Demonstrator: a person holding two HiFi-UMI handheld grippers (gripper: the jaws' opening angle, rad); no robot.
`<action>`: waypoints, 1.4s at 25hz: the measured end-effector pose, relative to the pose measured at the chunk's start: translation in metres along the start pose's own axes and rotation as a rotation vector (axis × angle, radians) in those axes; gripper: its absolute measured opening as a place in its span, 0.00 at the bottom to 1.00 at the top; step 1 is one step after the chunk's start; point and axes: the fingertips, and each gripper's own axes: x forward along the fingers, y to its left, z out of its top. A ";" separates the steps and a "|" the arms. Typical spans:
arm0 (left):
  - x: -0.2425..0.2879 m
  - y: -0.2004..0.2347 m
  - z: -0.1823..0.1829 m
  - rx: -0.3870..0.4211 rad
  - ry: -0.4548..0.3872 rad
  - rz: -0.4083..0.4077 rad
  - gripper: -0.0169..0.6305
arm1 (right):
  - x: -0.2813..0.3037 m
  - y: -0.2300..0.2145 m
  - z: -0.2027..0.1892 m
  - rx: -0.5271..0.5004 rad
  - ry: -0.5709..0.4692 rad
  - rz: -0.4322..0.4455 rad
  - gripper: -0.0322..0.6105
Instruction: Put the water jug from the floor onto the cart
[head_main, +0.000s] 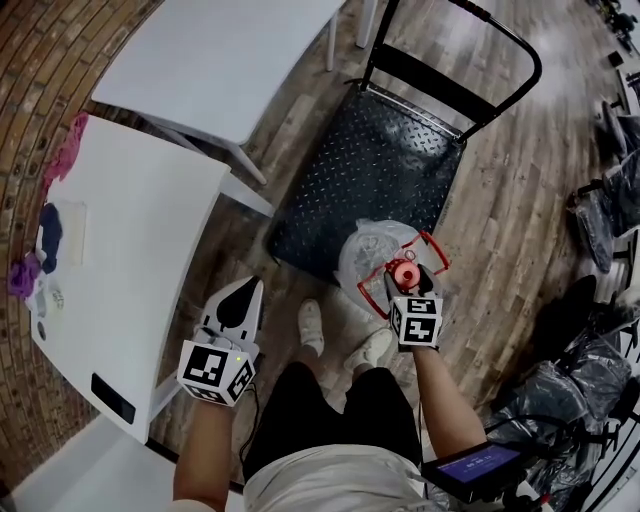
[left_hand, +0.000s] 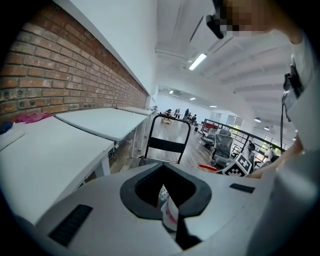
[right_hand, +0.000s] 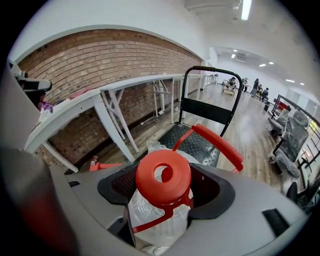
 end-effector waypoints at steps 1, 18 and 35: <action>0.001 -0.001 0.002 0.001 -0.002 -0.007 0.02 | -0.001 0.001 -0.002 -0.003 0.001 -0.004 0.54; 0.016 -0.029 0.048 0.032 -0.042 -0.196 0.03 | -0.100 0.014 0.064 0.054 -0.235 -0.044 0.54; -0.002 -0.116 0.131 0.144 -0.170 -0.394 0.02 | -0.299 -0.054 0.134 0.260 -0.625 -0.264 0.08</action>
